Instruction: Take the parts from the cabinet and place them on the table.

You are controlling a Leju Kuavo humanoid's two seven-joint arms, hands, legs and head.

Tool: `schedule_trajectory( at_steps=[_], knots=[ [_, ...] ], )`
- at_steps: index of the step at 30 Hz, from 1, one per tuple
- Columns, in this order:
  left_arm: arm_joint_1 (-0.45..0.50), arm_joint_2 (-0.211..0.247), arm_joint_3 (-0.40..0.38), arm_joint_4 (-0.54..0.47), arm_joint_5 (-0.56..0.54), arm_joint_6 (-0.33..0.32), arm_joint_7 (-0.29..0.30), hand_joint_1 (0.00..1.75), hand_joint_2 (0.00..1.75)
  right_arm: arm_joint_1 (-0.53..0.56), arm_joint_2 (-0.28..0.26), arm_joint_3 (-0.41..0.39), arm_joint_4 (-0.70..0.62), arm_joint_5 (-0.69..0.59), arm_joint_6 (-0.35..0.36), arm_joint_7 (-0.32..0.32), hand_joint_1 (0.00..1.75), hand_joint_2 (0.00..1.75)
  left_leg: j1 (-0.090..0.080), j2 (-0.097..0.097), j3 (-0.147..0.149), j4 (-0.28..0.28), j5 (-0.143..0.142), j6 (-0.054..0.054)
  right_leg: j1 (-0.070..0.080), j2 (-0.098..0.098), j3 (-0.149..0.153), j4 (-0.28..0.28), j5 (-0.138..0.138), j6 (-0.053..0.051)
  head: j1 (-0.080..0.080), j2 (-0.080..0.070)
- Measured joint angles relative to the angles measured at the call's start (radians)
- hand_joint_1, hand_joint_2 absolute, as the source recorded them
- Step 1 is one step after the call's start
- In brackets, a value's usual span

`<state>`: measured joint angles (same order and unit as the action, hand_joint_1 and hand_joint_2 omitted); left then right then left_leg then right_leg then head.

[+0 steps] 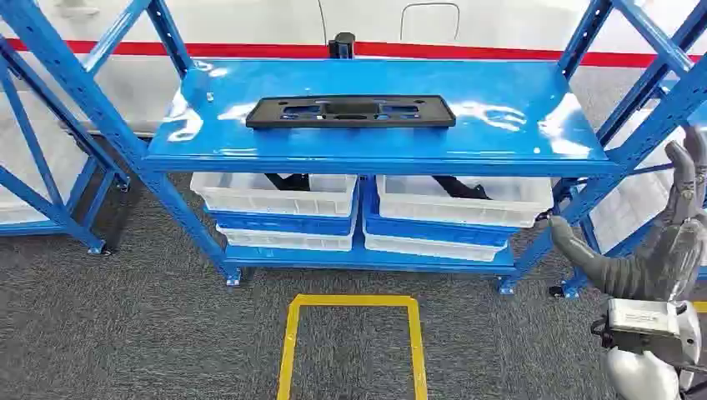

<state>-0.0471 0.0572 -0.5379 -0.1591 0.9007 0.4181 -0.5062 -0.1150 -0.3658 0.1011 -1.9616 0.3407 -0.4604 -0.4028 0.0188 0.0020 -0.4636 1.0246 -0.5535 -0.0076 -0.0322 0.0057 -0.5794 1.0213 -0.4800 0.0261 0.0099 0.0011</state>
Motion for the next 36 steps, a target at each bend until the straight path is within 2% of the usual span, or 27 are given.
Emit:
schedule_trajectory(
  at_steps=[2, 3, 5, 7, 8, 9, 10, 11, 12, 13, 14, 15, 16, 17, 18, 19, 21, 22, 23, 24, 25, 26, 27, 28, 29, 31, 36],
  knots=[
    [-0.005, 0.0, 0.0, 0.0, 0.0, -0.004, 0.0, 0.0, 0.0, -0.002, 0.0, 0.002, -0.003, 0.004, -0.001, 0.002, 0.0, 1.75, 0.002, 0.0, -0.096, 0.157, 0.043, -0.008, 0.004, -0.002, 0.035, -0.011, -0.026, -0.018, -0.005, 0.0],
    [-0.005, 0.0, 0.0, 0.0, 0.0, -0.006, 0.0, 0.0, 0.0, -0.002, 0.0, 0.004, -0.003, 0.005, -0.001, 0.003, 0.0, 1.75, 0.001, 0.0, -0.156, 0.227, 0.029, -0.01, 0.005, -0.002, 0.053, -0.014, -0.04, -0.023, -0.004, 0.0],
    [0.002, 0.001, 0.0, 0.0, 0.0, -0.008, 0.0, 0.0, 0.0, 0.001, 0.0, 0.007, -0.003, 0.006, -0.002, 0.008, 0.0, 1.75, 0.001, 0.0, -0.249, 0.291, -0.049, -0.012, 0.01, 0.002, 0.092, -0.019, -0.07, -0.029, -0.007, 0.0],
    [0.008, 0.002, 0.0, 0.001, 0.0, -0.009, 0.0, 0.0, 0.0, 0.002, 0.0, 0.008, -0.003, 0.006, -0.003, 0.009, 0.0, 1.75, -0.002, 0.0, -0.295, 0.258, -0.077, -0.005, 0.015, 0.009, 0.139, -0.024, -0.104, -0.031, -0.008, 0.0],
    [0.01, 0.003, 0.0, 0.002, 0.0, -0.009, 0.0, 0.0, 0.0, 0.004, 0.0, 0.009, -0.003, 0.006, -0.003, 0.01, 0.0, 1.75, -0.009, -0.001, -0.303, 0.198, -0.057, 0.006, 0.018, 0.011, 0.172, -0.029, -0.125, -0.031, -0.007, 0.0],
    [0.014, 0.004, 0.0, 0.002, 0.0, -0.009, 0.0, 0.0, 0.0, 0.007, 0.0, 0.009, -0.003, 0.007, -0.003, 0.011, 0.0, 1.75, -0.016, -0.002, -0.303, 0.132, 0.006, 0.022, 0.022, 0.011, 0.199, -0.037, -0.144, -0.03, -0.008, 0.0],
    [0.016, 0.006, 0.0, 0.004, -0.001, -0.011, 0.0, 0.0, 0.0, 0.012, 0.0, 0.01, -0.003, 0.009, -0.003, 0.012, 0.0, 1.75, -0.028, -0.006, -0.302, 0.061, 0.13, 0.044, 0.024, 0.011, 0.221, -0.05, -0.162, -0.03, -0.008, 0.0],
    [0.021, 0.013, 0.0, 0.01, -0.003, -0.013, 0.0, 0.0, 0.0, 0.016, 0.002, 0.011, -0.001, 0.009, -0.005, 0.016, 0.0, 1.75, -0.04, -0.027, -0.305, 0.025, 0.26, 0.061, 0.029, 0.014, 0.247, -0.054, -0.18, -0.024, -0.002, 0.0],
    [0.021, 0.014, 0.0, 0.01, -0.003, -0.014, 0.001, 0.0, 0.0, 0.022, 0.001, 0.012, -0.002, 0.012, -0.007, 0.018, 0.0, 1.75, -0.038, -0.021, -0.285, 0.039, 0.219, 0.062, 0.028, 0.022, 0.263, -0.079, -0.188, -0.015, -0.002, 0.0],
    [0.017, 0.014, 0.0, 0.01, -0.003, -0.014, 0.001, 0.0, 0.0, 0.019, 0.0, 0.013, -0.008, 0.011, -0.008, 0.022, 0.0, 1.75, -0.045, -0.018, -0.274, 0.032, 0.214, 0.062, 0.029, 0.021, 0.287, -0.098, -0.19, -0.009, -0.003, 0.0],
    [0.011, 0.016, 0.0, 0.009, -0.003, -0.015, 0.0, 0.0, 0.0, 0.014, -0.002, 0.01, -0.013, 0.012, -0.01, 0.022, 0.0, 1.75, -0.046, -0.015, -0.262, 0.023, 0.203, 0.071, 0.025, 0.02, 0.292, -0.094, -0.174, 0.01, -0.004, 0.0],
    [0.007, 0.015, 0.0, 0.009, -0.008, -0.015, 0.0, 0.0, 0.0, 0.01, -0.004, 0.009, -0.017, 0.014, -0.011, 0.024, 0.0, 1.75, -0.046, -0.015, -0.237, 0.005, 0.2, 0.073, 0.03, 0.02, 0.279, -0.054, -0.141, 0.033, -0.007, 0.0],
    [0.005, 0.014, 0.0, 0.008, -0.011, -0.015, 0.0, 0.0, 0.0, 0.013, -0.005, 0.009, -0.017, 0.016, -0.012, 0.026, 0.0, 1.75, -0.038, -0.018, -0.212, -0.019, 0.193, 0.073, 0.027, 0.013, 0.243, 0.021, -0.115, 0.042, -0.005, 0.0],
    [0.003, 0.014, 0.0, 0.008, -0.011, -0.015, 0.0, 0.0, 0.0, 0.014, -0.004, 0.009, -0.017, 0.017, -0.013, 0.026, 0.0, 1.75, -0.035, -0.017, -0.19, -0.036, 0.186, 0.081, 0.028, 0.011, 0.188, 0.107, -0.099, 0.043, -0.006, 0.0],
    [0.001, 0.014, 0.0, 0.008, -0.012, -0.014, 0.0, 0.0, 0.0, 0.014, -0.005, 0.01, -0.016, 0.018, -0.013, 0.029, 0.0, 1.75, -0.031, -0.017, -0.169, -0.053, 0.178, 0.084, 0.026, 0.01, 0.125, 0.179, -0.114, 0.034, -0.004, 0.0],
    [0.002, 0.011, 0.0, 0.008, -0.012, -0.014, 0.0, 0.0, 0.0, 0.015, -0.004, 0.01, -0.014, 0.018, -0.013, 0.029, 0.0, 1.75, -0.028, -0.018, -0.145, -0.067, 0.166, 0.08, 0.025, 0.01, 0.07, 0.22, -0.157, 0.021, -0.004, 0.0],
    [0.003, 0.008, 0.0, 0.008, -0.012, -0.014, 0.0, 0.0, 0.0, 0.017, -0.005, 0.012, -0.013, 0.019, -0.013, 0.029, 0.0, 1.75, -0.021, -0.024, -0.103, -0.083, 0.144, 0.07, 0.018, 0.009, 0.003, 0.217, -0.252, 0.0, -0.004, 0.0],
    [0.003, 0.007, 0.0, 0.008, -0.012, -0.014, 0.0, 0.0, 0.0, 0.017, -0.004, 0.013, -0.013, 0.019, -0.013, 0.029, 0.0, 1.75, -0.016, -0.026, -0.085, -0.083, 0.13, 0.064, 0.014, 0.008, -0.017, 0.186, -0.26, 0.008, -0.005, 0.0],
    [0.003, 0.006, 0.0, 0.008, -0.012, -0.014, 0.0, 0.0, 0.0, 0.018, -0.005, 0.013, -0.013, 0.019, -0.013, 0.029, 0.0, 1.75, -0.011, -0.029, -0.069, -0.083, 0.116, 0.056, 0.007, 0.007, -0.026, 0.139, -0.238, 0.027, -0.003, 0.0],
    [0.004, 0.005, 0.0, 0.008, -0.012, -0.014, 0.0, 0.0, 0.0, 0.019, -0.004, 0.013, -0.012, 0.019, -0.013, 0.029, 0.0, 1.75, -0.008, -0.031, -0.054, -0.083, 0.103, 0.048, -0.002, 0.005, -0.028, 0.072, -0.179, 0.062, -0.003, 0.0],
    [0.006, 0.005, 0.0, 0.009, -0.012, -0.014, 0.0, 0.0, 0.0, 0.02, -0.004, 0.014, -0.01, 0.019, -0.013, 0.03, 0.0, 1.75, -0.006, -0.033, -0.041, -0.08, 0.087, 0.039, -0.014, -0.001, -0.03, -0.007, -0.073, 0.107, -0.003, 0.0],
    [0.008, 0.009, 0.0, 0.012, -0.012, -0.014, 0.0, 0.0, 0.0, 0.024, -0.003, 0.014, -0.005, 0.019, -0.013, 0.031, 0.0, 1.75, -0.01, -0.036, -0.026, -0.068, 0.07, 0.029, -0.016, -0.021, -0.035, -0.03, 0.024, 0.129, 0.001, 0.0],
    [0.012, 0.008, 0.0, 0.012, -0.013, -0.013, 0.0, 0.0, 0.0, 0.023, -0.002, 0.016, -0.003, 0.023, -0.013, 0.032, 0.0, 1.75, -0.013, -0.038, -0.033, -0.062, 0.059, 0.021, -0.012, -0.029, -0.023, -0.029, 0.03, 0.092, 0.001, 0.0],
    [0.012, 0.008, 0.0, 0.012, -0.012, -0.011, 0.001, 0.0, 0.0, 0.027, -0.001, 0.016, -0.003, 0.023, -0.013, 0.034, 0.0, 1.75, -0.013, -0.034, -0.026, -0.06, 0.048, 0.014, -0.007, -0.021, -0.017, -0.023, 0.044, 0.061, -0.008, 0.0],
    [0.011, 0.008, 0.0, 0.012, -0.012, -0.009, 0.0, 0.0, 0.0, 0.022, -0.001, 0.015, -0.005, 0.022, -0.014, 0.036, 0.0, 1.75, -0.013, -0.033, -0.02, -0.058, 0.048, 0.013, -0.009, -0.022, -0.014, -0.024, 0.041, 0.051, -0.006, 0.0],
    [0.009, 0.009, -0.001, 0.012, -0.014, -0.008, 0.0, 0.0, 0.0, 0.018, 0.0, 0.015, -0.005, 0.024, -0.014, 0.036, 0.0, 1.75, -0.012, -0.029, -0.018, -0.06, 0.042, 0.046, -0.013, -0.018, -0.011, -0.022, 0.045, 0.051, -0.012, 0.0],
    [0.006, 0.009, -0.001, 0.012, -0.015, -0.003, 0.0, 0.0, 0.0, 0.02, 0.001, 0.014, -0.005, 0.026, -0.015, 0.038, 0.0, 1.75, -0.012, -0.021, -0.004, -0.065, 0.042, 0.048, -0.006, -0.005, -0.004, -0.023, 0.031, 0.031, -0.013, 0.0]
  ],
)
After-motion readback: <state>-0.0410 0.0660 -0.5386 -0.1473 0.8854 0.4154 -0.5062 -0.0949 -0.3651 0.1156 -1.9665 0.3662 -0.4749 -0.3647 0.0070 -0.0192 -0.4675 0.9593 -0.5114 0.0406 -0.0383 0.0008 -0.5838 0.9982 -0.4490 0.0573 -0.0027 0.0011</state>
